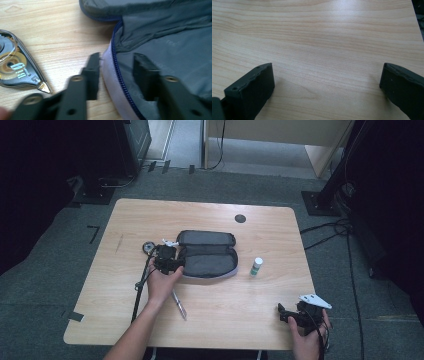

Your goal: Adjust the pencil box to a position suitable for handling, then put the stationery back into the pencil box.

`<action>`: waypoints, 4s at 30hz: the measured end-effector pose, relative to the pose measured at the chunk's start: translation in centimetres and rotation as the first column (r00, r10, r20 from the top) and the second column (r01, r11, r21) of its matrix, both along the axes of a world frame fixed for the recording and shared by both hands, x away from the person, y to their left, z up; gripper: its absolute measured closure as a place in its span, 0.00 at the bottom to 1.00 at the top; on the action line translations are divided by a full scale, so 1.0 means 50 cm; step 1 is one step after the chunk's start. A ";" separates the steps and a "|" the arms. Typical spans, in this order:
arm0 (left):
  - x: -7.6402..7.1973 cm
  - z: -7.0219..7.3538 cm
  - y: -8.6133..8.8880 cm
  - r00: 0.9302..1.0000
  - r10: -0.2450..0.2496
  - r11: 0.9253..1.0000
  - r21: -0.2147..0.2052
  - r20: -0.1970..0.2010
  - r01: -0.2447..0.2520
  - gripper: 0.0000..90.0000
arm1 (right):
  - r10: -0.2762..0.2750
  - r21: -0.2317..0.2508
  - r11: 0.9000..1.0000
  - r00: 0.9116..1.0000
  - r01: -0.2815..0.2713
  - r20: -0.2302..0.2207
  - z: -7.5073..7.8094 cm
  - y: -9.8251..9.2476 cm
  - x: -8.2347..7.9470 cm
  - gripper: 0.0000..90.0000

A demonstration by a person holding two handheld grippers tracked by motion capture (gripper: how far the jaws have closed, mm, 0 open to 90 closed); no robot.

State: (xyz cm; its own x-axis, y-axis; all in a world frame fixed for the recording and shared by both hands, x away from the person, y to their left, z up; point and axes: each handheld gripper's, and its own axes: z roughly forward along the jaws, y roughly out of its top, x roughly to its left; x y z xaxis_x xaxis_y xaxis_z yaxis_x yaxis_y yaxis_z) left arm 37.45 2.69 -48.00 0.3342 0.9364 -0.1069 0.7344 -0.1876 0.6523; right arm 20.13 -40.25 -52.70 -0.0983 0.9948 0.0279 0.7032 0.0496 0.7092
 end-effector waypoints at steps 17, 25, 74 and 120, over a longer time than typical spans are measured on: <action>-0.084 0.056 0.122 0.992 -0.052 0.993 -0.103 0.111 0.063 0.01 | 0.000 0.000 1.000 1.000 0.000 0.000 0.000 0.000 0.000 0.00; -0.119 0.043 0.195 0.994 -0.001 0.997 -0.078 0.110 0.009 0.01 | -0.002 0.001 1.000 1.000 0.002 0.000 0.000 0.000 0.000 0.00; -0.227 -0.074 0.369 0.991 0.122 0.987 0.102 0.056 -0.127 0.01 | 0.051 0.005 0.999 0.995 -0.052 0.083 0.085 0.062 0.014 0.09; -0.233 -0.078 0.368 0.992 0.102 0.989 0.097 0.080 -0.110 0.01 | 0.148 0.083 0.983 0.979 -0.161 0.143 0.144 0.159 0.147 0.38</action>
